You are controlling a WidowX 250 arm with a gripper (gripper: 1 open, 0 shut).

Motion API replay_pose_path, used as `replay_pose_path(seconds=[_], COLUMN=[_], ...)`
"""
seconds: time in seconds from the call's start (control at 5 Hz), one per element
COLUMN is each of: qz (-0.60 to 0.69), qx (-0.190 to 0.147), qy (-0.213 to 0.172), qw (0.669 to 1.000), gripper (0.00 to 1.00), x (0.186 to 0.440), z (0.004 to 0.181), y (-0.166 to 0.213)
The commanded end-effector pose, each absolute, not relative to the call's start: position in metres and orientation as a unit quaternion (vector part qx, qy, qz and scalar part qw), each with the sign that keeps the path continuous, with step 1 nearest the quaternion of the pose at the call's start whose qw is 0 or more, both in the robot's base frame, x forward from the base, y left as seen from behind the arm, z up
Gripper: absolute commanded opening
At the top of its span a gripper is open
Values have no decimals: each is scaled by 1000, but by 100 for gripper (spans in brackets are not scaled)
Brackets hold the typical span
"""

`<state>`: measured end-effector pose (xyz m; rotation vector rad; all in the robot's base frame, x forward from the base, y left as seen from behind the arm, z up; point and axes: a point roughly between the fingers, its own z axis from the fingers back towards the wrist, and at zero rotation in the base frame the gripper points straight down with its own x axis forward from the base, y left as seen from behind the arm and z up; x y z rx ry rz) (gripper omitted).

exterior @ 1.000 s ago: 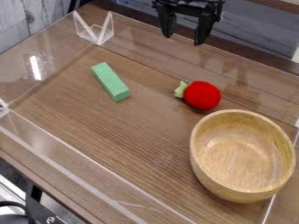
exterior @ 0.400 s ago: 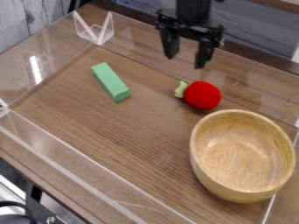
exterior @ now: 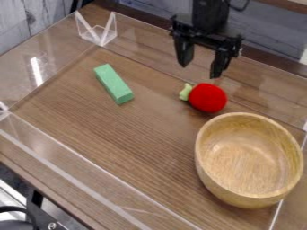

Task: Move the red object to the right side of the table

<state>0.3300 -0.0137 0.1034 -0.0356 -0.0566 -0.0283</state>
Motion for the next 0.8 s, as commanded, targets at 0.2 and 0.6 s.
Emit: replay_pose_path(seconds=[0.2,0.6], qz=[4,-17], qx=[-10,-18], qy=[-87,-99], qw=[996,995], gripper=[100,0], x=[331,321], z=[135,142], y=[12,0])
